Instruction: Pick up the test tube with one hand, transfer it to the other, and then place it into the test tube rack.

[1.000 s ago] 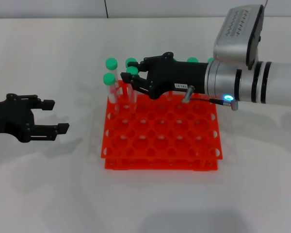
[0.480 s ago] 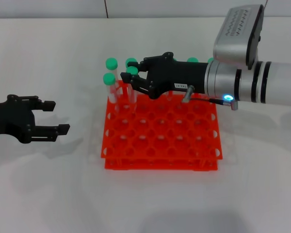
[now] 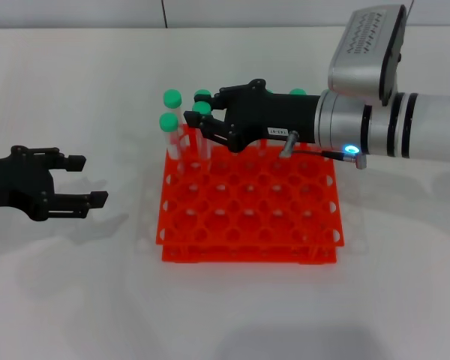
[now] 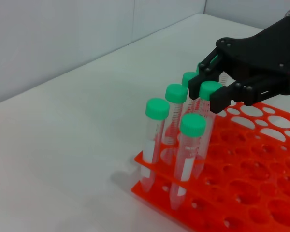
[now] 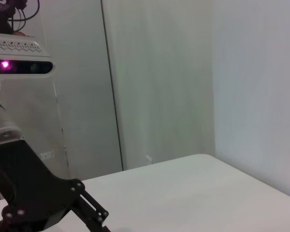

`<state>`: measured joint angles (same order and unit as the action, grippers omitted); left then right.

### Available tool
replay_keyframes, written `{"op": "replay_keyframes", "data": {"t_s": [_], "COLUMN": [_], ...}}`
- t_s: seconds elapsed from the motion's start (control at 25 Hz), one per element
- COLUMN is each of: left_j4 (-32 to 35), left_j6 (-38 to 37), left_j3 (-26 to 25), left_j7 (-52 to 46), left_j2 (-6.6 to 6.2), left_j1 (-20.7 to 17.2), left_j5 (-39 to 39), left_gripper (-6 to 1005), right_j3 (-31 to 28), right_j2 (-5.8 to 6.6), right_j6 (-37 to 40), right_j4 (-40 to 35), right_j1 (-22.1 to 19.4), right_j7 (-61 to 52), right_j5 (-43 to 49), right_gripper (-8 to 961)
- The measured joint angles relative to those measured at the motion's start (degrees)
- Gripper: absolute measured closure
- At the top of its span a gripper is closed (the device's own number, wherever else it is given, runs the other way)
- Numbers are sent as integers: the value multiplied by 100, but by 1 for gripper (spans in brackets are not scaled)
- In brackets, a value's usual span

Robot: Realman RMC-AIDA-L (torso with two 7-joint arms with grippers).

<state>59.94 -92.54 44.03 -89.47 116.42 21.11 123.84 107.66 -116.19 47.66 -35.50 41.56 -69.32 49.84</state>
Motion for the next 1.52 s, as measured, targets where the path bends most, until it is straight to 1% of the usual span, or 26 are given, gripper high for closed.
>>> {"op": "replay_keyframes", "data": {"t_s": [0.4,0.6,0.76,0.88,1.0,1.16,1.24,1.32,1.36,1.4,1.44,1.52], "left_j4": [0,0,0,0,0,1,16,38,48,57,71,106], "left_j6": [8,19,17,8,-10,-44,-62,-117,-153,-185,-213,-263], "left_j3": [-2,-16,-18,-22,-32,-35,-35,-35,-35,-35,-35,-35], "left_j7": [0,33,57,98,141,162,174,181,180,172,160,148], "left_j2": [-12,-15,-27,-31,-22,-26,-35,-38,-38,-39,-39,-35], "left_j1": [7,7,3,-6,-10,-14,-26,-31,-28,-22,-16,-13], "left_j5": [0,-1,-28,-51,-70,-281,-403,-489,-514,-535,-562,-635], "left_gripper": [237,237,237,237,237,237,237,237,237,237,237,237], "right_j3": [0,0,-20,-104,-279,-691,-976,-1451,-1451,-2101,-2306,-2935], "right_j2": [0,10,46,81,93,103,114,140,140,178,195,250], "right_j6": [100,157,175,172,196,236,371,762,762,1356,1511,2046], "right_j4": [-30,-184,-524,-878,-1282,-1797,-1904,-1935,-1935,-1941,-1943,-1945], "right_j1": [8,-70,-318,-603,-922,-1333,-1449,-1510,-1510,-1532,-1534,-1536], "right_j7": [52,57,82,133,166,-82,-382,-854,-854,-1402,-1560,-1981], "right_j5": [8,11,11,32,243,817,1132,1647,1647,2320,2493,3042], "right_gripper": [525,518,400,312,217,85,86,88,88,89,89,89]}}
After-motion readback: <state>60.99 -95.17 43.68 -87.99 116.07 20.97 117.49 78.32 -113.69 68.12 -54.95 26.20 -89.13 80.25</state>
